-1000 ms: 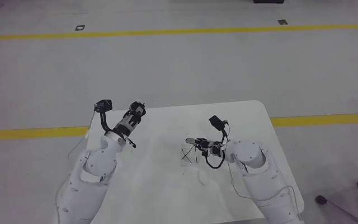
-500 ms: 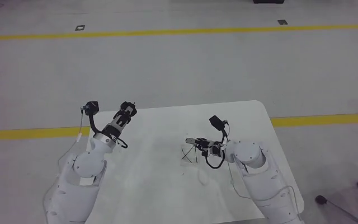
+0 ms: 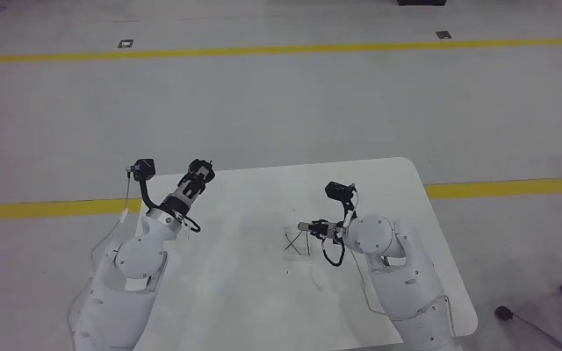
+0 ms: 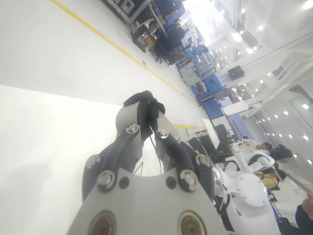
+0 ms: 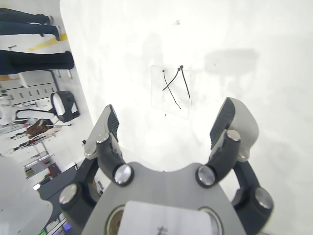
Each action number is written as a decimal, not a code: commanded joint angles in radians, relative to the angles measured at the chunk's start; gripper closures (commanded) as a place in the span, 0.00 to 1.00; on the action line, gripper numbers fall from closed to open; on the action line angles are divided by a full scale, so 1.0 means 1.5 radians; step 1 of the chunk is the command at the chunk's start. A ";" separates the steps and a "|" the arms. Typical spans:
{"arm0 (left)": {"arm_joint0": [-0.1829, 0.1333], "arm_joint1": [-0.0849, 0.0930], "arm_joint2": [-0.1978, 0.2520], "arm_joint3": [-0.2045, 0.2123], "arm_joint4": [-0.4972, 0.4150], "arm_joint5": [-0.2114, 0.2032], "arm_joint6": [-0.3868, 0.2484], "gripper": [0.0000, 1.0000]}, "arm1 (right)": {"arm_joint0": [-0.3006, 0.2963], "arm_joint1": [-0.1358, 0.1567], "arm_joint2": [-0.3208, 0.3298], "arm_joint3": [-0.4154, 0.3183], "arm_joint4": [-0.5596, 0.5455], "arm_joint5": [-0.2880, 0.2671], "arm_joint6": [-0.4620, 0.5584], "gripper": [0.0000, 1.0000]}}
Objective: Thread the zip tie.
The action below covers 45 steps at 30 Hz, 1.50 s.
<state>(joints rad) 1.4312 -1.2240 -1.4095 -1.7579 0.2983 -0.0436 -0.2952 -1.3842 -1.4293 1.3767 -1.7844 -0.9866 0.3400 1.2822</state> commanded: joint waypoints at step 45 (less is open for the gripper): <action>0.000 0.000 0.000 0.000 0.000 0.000 0.000 1.00 | 0.019 -0.207 -0.022 0.083 -0.350 0.000 0.072 0.00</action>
<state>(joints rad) 1.4312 -1.2240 -1.4095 -1.7579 0.2984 -0.0436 -0.2953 -1.3563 -1.7396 1.3432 -1.6593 -1.5115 0.3400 1.3900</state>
